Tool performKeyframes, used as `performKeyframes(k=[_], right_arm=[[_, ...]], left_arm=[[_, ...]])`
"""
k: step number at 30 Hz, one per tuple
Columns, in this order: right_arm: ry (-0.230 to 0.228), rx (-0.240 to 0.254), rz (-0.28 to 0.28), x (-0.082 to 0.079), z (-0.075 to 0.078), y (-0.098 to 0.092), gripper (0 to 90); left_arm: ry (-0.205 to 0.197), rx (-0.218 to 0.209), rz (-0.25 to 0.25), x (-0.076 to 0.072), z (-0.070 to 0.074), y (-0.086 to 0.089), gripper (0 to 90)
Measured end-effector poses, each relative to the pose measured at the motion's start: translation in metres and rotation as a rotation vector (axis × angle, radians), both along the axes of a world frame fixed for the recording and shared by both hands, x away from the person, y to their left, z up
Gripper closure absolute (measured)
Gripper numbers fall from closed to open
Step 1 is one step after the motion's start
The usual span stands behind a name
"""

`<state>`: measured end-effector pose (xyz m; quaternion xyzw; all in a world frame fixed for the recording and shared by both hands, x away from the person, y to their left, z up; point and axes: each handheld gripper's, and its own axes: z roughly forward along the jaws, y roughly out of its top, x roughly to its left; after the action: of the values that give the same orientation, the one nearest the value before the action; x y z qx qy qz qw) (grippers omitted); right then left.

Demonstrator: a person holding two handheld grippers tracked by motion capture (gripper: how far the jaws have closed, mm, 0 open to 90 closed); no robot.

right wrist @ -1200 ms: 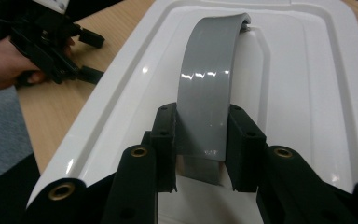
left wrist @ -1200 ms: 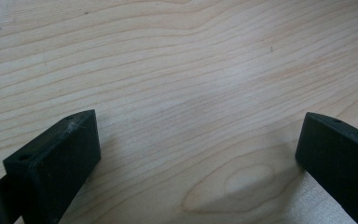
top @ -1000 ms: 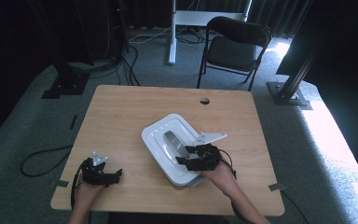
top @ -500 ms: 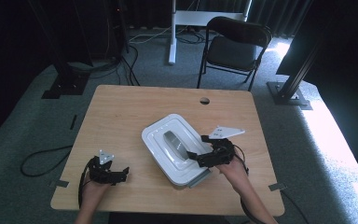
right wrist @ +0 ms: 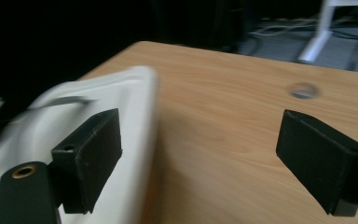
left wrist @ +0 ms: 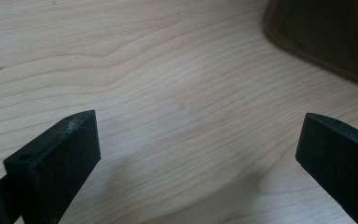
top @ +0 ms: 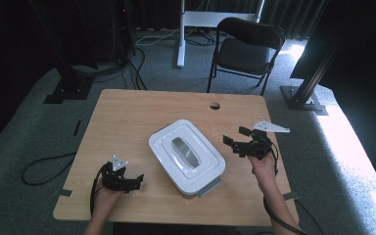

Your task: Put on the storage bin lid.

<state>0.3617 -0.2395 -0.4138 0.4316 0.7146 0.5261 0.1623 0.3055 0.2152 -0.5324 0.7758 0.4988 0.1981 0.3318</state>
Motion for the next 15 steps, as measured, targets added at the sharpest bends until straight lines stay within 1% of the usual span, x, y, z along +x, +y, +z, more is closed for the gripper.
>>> performKeyframes(k=[1, 2, 4, 5, 6, 7, 11, 12, 13, 14, 15], right_arm=[[0.013, -0.007, -0.030, 0.004, -0.004, -0.002, 13.7], [0.023, -0.015, -0.047, 0.008, -0.010, -0.004, 13.7], [0.048, -0.055, -0.087, 0.016, -0.023, -0.005, 13.7], [0.066, -0.064, -0.090, 0.020, -0.031, -0.005, 13.8], [0.088, -0.070, -0.083, 0.023, -0.038, -0.005, 13.8], [0.101, -0.070, -0.081, 0.026, -0.045, -0.005, 13.8], [0.127, -0.105, -0.069, 0.033, -0.066, -0.003, 13.8], [0.133, -0.107, -0.061, 0.034, -0.071, -0.002, 13.8], [0.133, -0.107, -0.061, 0.034, -0.071, -0.002, 13.8], [0.144, -0.119, -0.039, 0.035, -0.080, 0.001, 13.8], [0.147, -0.117, -0.032, 0.035, -0.082, 0.002, 13.8]], left_arm=[[-0.002, -0.003, -0.003, 0.000, 0.001, -0.002, 0.2], [0.001, -0.004, -0.007, 0.000, 0.001, -0.004, 0.2], [-0.001, -0.007, -0.017, 0.001, 0.003, -0.008, 0.2], [-0.004, -0.005, -0.020, 0.001, 0.003, -0.011, 0.2], [-0.005, -0.003, -0.023, 0.002, 0.004, -0.013, 0.2], [-0.009, -0.009, -0.026, 0.003, 0.005, -0.015, 0.2], [-0.020, -0.009, -0.043, 0.005, 0.007, -0.024, 0.2], [-0.022, -0.010, -0.045, 0.005, 0.008, -0.026, 0.2], [-0.022, -0.010, -0.045, 0.005, 0.008, -0.026, 0.2], [-0.028, -0.007, -0.055, 0.006, 0.009, -0.031, 0.2], [-0.031, -0.009, -0.057, 0.006, 0.009, -0.033, 0.2]])
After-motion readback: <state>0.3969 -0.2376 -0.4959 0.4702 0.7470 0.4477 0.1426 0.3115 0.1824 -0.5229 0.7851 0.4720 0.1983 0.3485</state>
